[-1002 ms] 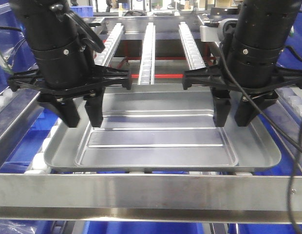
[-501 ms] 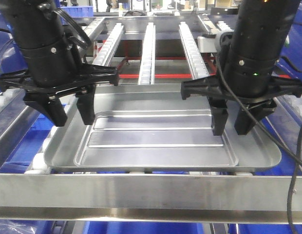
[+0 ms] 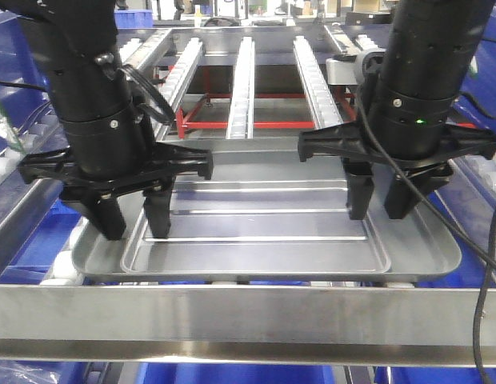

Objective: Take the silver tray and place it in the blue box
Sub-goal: 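Lower both grippers and close them on the tray's opposite rims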

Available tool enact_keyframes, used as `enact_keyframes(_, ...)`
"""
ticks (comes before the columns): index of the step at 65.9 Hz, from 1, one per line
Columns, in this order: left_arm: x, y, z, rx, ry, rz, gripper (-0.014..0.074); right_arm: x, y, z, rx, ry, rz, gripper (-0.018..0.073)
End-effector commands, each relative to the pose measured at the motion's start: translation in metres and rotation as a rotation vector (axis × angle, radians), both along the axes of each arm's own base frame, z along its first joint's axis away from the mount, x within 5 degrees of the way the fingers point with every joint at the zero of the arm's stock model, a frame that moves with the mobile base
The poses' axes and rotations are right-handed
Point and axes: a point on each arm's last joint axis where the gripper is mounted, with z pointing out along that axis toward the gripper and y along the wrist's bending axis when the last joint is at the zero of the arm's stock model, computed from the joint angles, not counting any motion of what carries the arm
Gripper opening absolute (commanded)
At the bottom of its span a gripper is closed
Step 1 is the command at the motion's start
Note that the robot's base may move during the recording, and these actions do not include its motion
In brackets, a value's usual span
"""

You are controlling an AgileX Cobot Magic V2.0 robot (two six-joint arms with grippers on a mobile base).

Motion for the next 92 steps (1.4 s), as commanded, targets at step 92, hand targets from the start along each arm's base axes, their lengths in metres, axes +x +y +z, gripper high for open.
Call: enact_keyframes(92, 0.005, -0.004, 0.017, -0.045, -0.066, 0.002, 0.0220, 0.009, 0.002, 0.012, 0.019, -0.074, 0.020, 0.0352)
